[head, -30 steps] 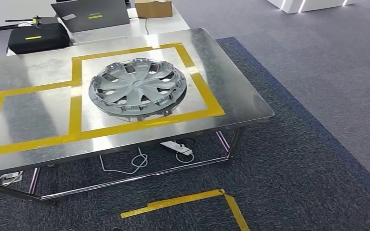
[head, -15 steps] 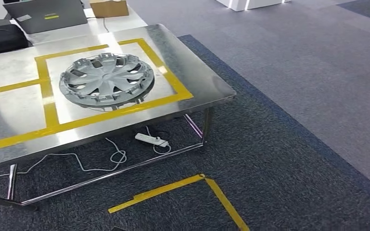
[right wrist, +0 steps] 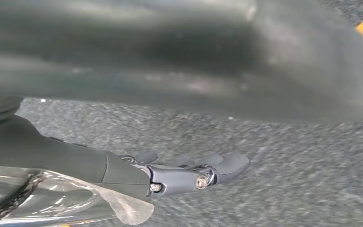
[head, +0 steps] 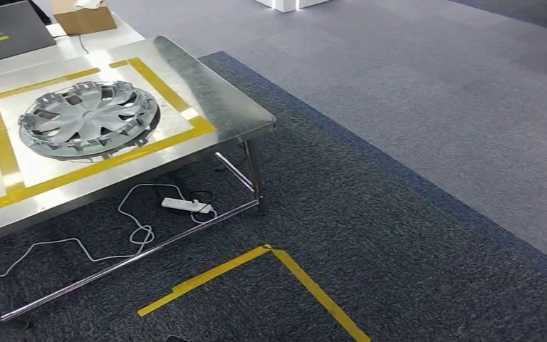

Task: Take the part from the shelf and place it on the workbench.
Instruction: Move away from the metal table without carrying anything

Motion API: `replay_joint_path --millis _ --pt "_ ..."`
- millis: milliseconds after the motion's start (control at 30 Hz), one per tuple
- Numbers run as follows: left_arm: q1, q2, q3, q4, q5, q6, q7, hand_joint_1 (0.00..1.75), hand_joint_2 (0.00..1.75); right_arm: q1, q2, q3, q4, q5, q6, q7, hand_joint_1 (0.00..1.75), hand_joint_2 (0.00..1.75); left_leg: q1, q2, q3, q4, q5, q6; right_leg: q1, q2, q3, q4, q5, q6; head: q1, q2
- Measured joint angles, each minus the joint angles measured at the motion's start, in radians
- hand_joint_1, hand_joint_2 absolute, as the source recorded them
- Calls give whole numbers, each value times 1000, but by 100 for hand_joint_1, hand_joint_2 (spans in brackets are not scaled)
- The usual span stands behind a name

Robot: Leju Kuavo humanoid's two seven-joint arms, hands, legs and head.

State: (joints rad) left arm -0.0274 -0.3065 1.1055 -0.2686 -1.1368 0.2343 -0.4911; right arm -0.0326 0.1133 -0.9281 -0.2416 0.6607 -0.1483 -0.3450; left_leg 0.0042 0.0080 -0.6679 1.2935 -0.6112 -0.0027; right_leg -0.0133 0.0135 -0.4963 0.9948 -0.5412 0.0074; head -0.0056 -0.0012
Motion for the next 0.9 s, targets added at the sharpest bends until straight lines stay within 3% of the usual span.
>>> replay_joint_path --millis 67,100,167,200,267,333,400,467,500,533,600,667,767,833,900 --pt "0 0 0 0 -1 7 2 0 0 1 0 0 0 1 1 -2 0 0 -7 -16 60 -91 61 22 8 26 -4 2 9 -2 0 0" --pt "0 0 1 0 -1 11 4 0 0 0 2 0 1 2 1 -3 0 0 -10 -37 96 -154 88 39 10 38 -8 3 13 -2 3 0" --pt "2 1 5 -1 0 17 7 0 0 -3 4 -1 3 2 1 -4 0 0 -16 -72 139 -242 118 61 7 61 -18 3 23 5 7 0" --pt "3 1 7 -2 1 21 10 0 0 -5 5 -1 5 2 2 -4 0 0 -18 -79 143 -256 117 65 2 73 -25 2 29 12 8 0" --pt "2 -1 11 -2 -2 26 14 0 0 -2 6 -2 5 3 4 -4 0 0 -22 -63 152 -289 126 68 -7 88 -35 0 37 24 4 0" --pt "-2 -4 12 -3 -9 27 16 0 0 1 6 -2 6 4 5 -4 0 0 -16 -38 167 -331 134 70 -5 59 -60 27 16 30 6 0" --pt "-2 -5 12 -3 -14 28 18 0 0 -4 6 -3 6 5 4 -4 0 0 -12 -11 169 -347 137 68 -5 15 -117 130 -40 40 12 0" --pt "-1 -5 13 -3 -17 29 20 0 0 -7 6 -4 6 6 4 -4 0 0 -11 18 162 -344 137 66 -10 -3 -169 239 -78 54 14 0" --pt "-1 -5 13 -3 -19 29 21 0 0 -6 6 -4 6 6 4 -4 0 0 -10 31 158 -340 136 63 -14 -8 -173 252 -72 61 14 0" --pt "-1 -5 13 -3 -21 29 21 0 0 -4 5 -5 6 6 4 -3 0 0 -7 43 155 -334 135 59 -17 -13 -156 224 -50 67 15 0" --pt "-1 -4 13 -3 -25 29 23 0 0 -3 5 -9 6 6 3 -1 0 0 -2 64 147 -316 126 43 -22 -41 -85 101 4 78 16 0" --pt "-1 -3 13 -4 -27 30 24 0 0 -6 6 -12 6 6 3 0 0 0 -2 79 140 -294 116 25 -21 -62 -39 21 26 68 13 0" --pt "-3 -2 13 -5 -32 31 25 0 0 -4 8 -15 7 6 2 -3 0 0 -1 93 139 -284 115 9 -17 -47 -50 18 29 38 7 0" --pt "-3 -2 13 -5 -36 31 26 0 0 -3 7 -19 7 7 0 -7 0 0 4 66 131 -259 87 -1 -17 -33 -55 18 36 23 6 0" --pt "-3 -2 13 -5 -38 31 26 0 0 -5 7 -21 7 7 -1 -11 0 0 7 21 96 -166 17 -6 -16 -15 -59 17 45 11 5 0"
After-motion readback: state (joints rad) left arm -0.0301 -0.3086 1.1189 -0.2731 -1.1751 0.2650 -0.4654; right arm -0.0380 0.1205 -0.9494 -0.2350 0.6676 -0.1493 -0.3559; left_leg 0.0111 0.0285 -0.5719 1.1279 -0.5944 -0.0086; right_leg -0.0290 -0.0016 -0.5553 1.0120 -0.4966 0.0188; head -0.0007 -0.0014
